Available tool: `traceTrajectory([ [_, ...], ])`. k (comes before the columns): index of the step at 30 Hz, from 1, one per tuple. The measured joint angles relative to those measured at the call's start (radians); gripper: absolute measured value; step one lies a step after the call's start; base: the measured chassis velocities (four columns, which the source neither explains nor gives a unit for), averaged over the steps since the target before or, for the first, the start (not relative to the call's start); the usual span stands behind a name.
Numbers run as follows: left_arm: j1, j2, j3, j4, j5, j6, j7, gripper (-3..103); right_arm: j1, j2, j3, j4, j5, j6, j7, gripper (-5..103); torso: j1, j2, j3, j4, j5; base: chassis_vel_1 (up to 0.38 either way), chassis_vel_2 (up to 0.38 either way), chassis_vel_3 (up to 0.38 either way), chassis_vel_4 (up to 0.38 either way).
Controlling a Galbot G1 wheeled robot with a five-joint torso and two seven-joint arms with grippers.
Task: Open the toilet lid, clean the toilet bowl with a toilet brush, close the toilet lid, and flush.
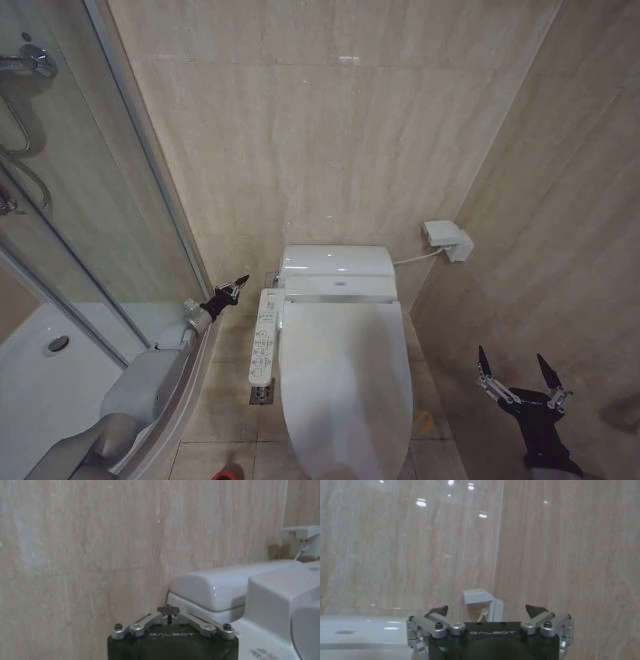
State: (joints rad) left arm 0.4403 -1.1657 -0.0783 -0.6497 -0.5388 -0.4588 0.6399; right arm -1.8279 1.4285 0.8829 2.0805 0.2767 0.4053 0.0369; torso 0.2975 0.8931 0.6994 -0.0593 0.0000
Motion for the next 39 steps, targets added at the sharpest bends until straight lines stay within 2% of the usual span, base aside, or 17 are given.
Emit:
traceTrajectory([
  [9,-0.050,-0.020,0.004,0.093,0.008,-0.029,0.036,0,0.000,0.000,0.000,0.000,0.000,0.000,0.000,100,0.000,0.000,0.000,-0.0002,0.0001,-0.003,0.015,0.004,-0.009],
  [27,-0.067,-0.048,0.006,0.112,0.020,-0.028,0.042,0,0.000,0.000,0.000,0.000,0.000,0.000,0.000,100,0.000,0.000,0.000,0.0000,0.0000,-0.034,0.012,0.028,-0.008],
  [39,-0.073,-0.049,0.019,0.139,0.037,-0.026,0.131,0,0.000,0.000,0.000,0.000,0.000,0.000,0.000,100,-0.001,0.000,0.000,-0.0001,0.0000,0.000,0.000,0.000,0.000],
])
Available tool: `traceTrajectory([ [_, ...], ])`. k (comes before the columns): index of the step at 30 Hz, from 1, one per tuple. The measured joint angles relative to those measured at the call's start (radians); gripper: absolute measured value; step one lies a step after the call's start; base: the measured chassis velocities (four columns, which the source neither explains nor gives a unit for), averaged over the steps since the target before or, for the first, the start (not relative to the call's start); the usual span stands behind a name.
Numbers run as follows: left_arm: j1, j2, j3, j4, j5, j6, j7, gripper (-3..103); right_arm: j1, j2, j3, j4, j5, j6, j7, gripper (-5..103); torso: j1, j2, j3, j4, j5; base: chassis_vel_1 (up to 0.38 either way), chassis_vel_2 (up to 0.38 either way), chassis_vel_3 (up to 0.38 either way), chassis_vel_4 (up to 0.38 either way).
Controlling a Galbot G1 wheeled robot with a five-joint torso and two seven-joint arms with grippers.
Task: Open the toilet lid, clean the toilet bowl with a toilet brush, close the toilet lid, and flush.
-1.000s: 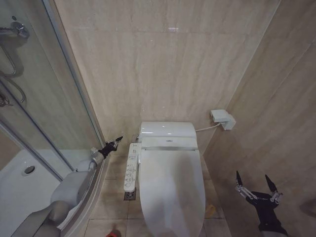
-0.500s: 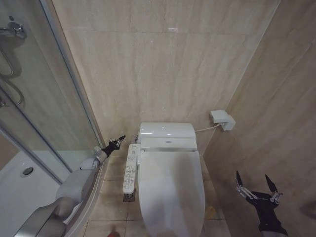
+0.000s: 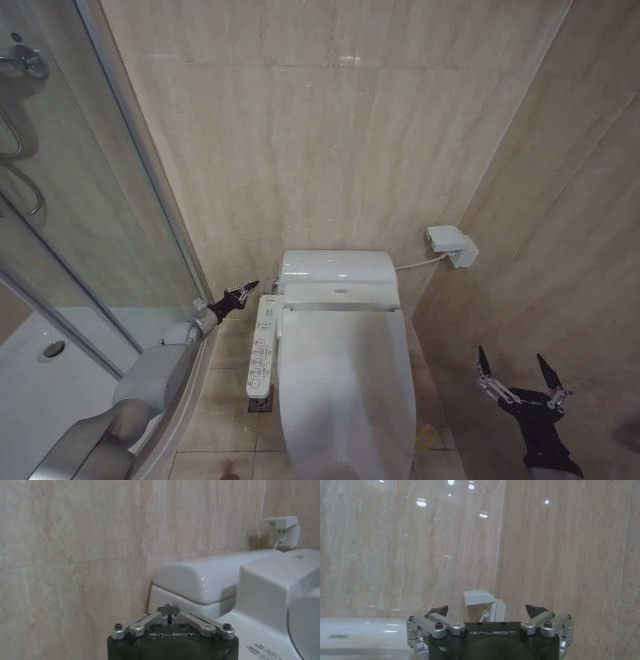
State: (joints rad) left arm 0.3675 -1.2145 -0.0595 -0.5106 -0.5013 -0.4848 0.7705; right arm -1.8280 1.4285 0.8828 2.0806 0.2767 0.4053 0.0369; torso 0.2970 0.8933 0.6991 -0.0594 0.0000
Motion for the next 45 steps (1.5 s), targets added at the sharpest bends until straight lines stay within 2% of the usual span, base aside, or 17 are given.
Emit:
traceTrajectory([
  [5,-0.008,-0.002,0.006,0.024,0.003,0.000,0.032,0,0.000,0.000,0.000,0.000,0.000,0.000,0.000,100,0.000,0.000,0.000,-0.0002,0.0000,0.000,0.000,0.000,0.000],
  [23,-0.009,-0.013,-0.001,0.032,0.009,0.000,0.023,0,0.000,0.000,0.000,0.000,0.000,0.000,0.000,100,0.000,0.000,0.000,-0.0002,-0.0001,-0.030,-0.004,0.031,0.004],
  [28,-0.002,-0.007,-0.002,0.030,0.009,0.000,0.040,0,0.000,0.000,0.000,0.000,0.000,0.000,0.000,100,0.001,0.000,0.000,-0.0004,0.0001,-0.101,-0.008,0.110,0.006],
  [30,0.000,0.000,0.000,0.042,0.011,0.002,0.073,0,0.000,0.000,0.000,0.000,0.000,0.000,0.000,100,0.000,0.000,0.000,0.0001,0.0000,0.027,0.009,-0.022,0.002],
  [45,-0.014,-0.005,-0.017,0.102,0.041,-0.002,0.102,0,0.000,0.000,0.000,0.000,0.000,0.000,0.000,100,0.000,0.000,0.000,-0.0001,-0.0001,0.007,0.000,-0.003,0.000],
])
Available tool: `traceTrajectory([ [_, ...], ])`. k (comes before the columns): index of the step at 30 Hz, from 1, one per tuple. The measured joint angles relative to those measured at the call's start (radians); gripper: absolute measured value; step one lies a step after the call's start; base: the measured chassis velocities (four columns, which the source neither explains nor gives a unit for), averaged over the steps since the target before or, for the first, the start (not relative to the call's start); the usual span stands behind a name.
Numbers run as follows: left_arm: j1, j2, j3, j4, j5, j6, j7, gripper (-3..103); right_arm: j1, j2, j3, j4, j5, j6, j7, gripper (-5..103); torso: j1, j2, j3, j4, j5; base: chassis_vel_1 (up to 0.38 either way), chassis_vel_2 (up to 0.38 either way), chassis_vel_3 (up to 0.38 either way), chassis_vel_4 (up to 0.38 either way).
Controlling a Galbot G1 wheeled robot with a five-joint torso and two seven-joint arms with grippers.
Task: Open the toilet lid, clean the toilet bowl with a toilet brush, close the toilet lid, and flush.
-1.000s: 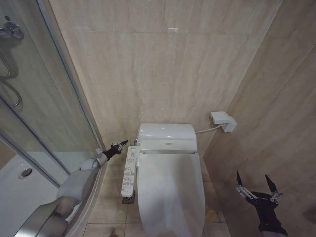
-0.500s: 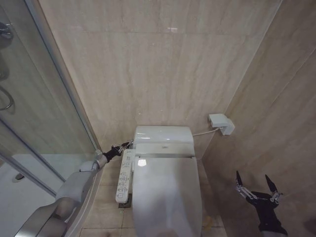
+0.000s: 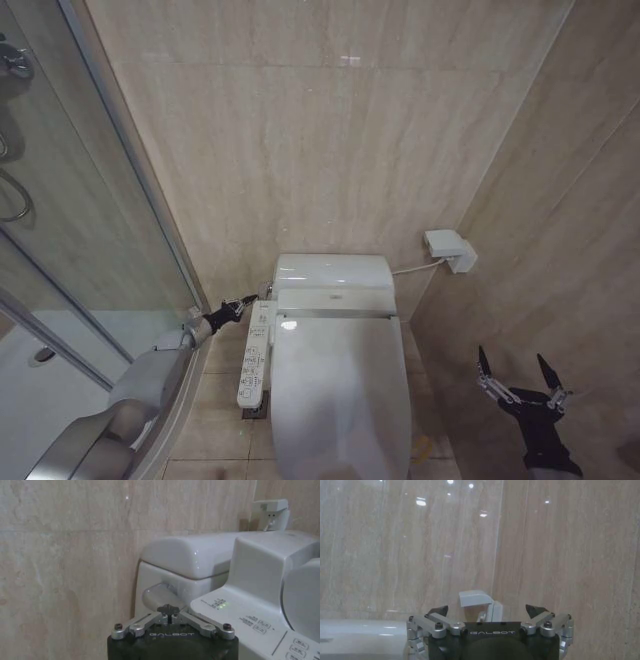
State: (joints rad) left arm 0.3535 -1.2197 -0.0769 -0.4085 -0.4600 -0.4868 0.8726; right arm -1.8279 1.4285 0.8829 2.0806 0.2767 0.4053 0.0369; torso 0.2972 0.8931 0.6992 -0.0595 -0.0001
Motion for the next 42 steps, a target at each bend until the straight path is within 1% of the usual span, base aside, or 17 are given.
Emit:
traceTrajectory([
  [9,-0.025,-0.010,0.005,0.002,0.002,-0.003,-0.004,0,0.000,0.000,0.000,0.000,0.000,0.000,0.000,100,0.000,0.000,0.000,-0.0002,0.0002,0.000,0.000,0.000,0.000],
  [16,-0.057,-0.018,0.012,0.049,0.018,0.001,-0.002,0,0.000,0.000,0.000,0.000,0.000,0.000,0.000,100,0.000,0.000,0.000,0.0000,0.0002,0.000,0.000,0.000,0.000],
  [28,-0.053,-0.031,0.016,0.060,0.029,0.014,0.013,0,0.000,0.000,0.000,0.000,0.000,0.000,0.000,100,0.000,0.000,0.000,0.0001,0.0002,0.000,0.000,0.000,0.000],
  [33,-0.050,-0.035,0.012,0.072,0.028,0.026,0.004,0,0.000,0.000,0.000,0.000,0.000,0.000,0.000,100,0.000,0.000,0.000,-0.0002,0.0002,0.000,0.000,0.000,0.000],
  [42,-0.046,-0.040,-0.020,0.112,0.027,0.048,-0.009,0,0.000,0.000,0.000,0.000,0.000,0.000,0.000,100,0.000,0.000,0.000,0.0000,0.0000,0.000,0.000,0.000,0.000],
])
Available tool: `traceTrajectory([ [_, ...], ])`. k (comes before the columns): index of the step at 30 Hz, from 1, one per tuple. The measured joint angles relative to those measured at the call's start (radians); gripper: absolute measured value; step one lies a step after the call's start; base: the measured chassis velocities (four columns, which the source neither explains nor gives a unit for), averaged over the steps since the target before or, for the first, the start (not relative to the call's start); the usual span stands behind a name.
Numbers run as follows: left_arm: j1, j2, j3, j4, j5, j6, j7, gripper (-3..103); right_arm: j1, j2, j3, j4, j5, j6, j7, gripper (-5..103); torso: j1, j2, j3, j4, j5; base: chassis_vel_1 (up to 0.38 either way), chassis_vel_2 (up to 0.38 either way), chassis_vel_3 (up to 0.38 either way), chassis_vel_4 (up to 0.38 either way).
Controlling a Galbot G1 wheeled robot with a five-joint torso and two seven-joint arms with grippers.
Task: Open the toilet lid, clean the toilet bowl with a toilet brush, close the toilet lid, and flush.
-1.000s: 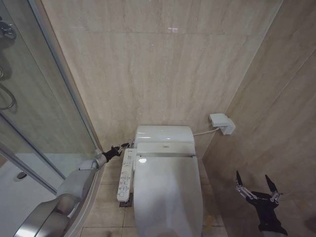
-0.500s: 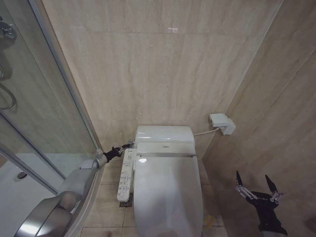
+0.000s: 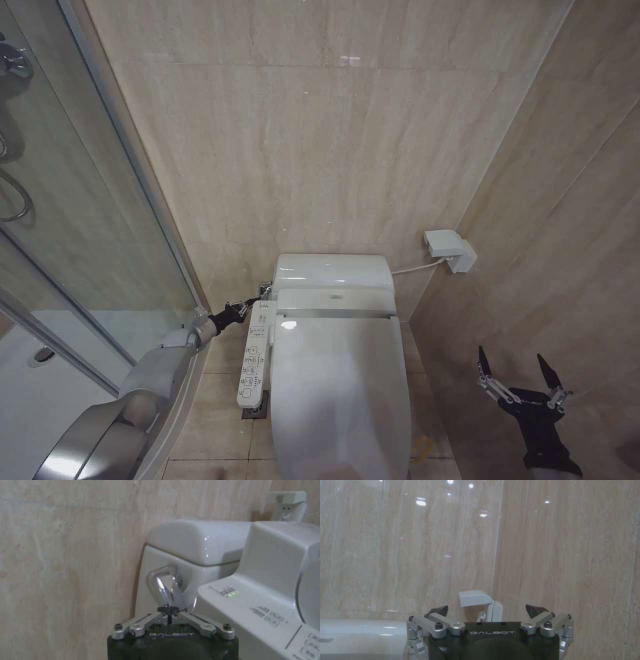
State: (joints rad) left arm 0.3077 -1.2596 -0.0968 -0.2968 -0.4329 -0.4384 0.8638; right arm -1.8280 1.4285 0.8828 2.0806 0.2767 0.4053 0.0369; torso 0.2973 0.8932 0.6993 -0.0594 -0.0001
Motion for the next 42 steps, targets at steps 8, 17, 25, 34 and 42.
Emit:
traceTrajectory([
  [8,0.001,0.001,-0.020,0.005,-0.002,0.001,-0.004,0,0.000,0.000,0.000,0.000,0.000,0.000,0.000,100,0.000,0.000,0.000,-0.0002,0.0001,0.000,0.000,0.000,0.000],
  [17,0.131,0.009,-0.108,-0.129,0.020,0.003,-0.196,0,0.000,0.000,0.000,0.000,0.000,0.000,0.000,100,0.000,0.000,0.000,0.0002,-0.0004,0.000,0.000,0.000,0.000],
  [25,0.208,0.016,-0.178,-0.269,0.052,-0.031,-0.386,0,0.000,0.000,0.000,0.000,0.000,0.000,0.000,100,0.000,0.000,0.000,-0.0001,0.0003,0.000,0.000,0.000,0.000],
  [34,0.361,0.001,-0.244,-0.617,0.091,0.102,-0.803,0,0.000,0.000,0.000,0.000,0.000,0.000,0.000,100,0.000,0.000,0.000,0.0000,0.0002,0.000,0.000,0.000,0.000],
  [42,0.542,-0.014,-0.282,-0.997,0.078,0.314,-0.994,0,0.000,0.000,0.000,0.000,0.000,0.000,0.000,100,0.000,0.000,0.000,-0.0001,0.0003,0.000,0.000,0.000,0.000],
])
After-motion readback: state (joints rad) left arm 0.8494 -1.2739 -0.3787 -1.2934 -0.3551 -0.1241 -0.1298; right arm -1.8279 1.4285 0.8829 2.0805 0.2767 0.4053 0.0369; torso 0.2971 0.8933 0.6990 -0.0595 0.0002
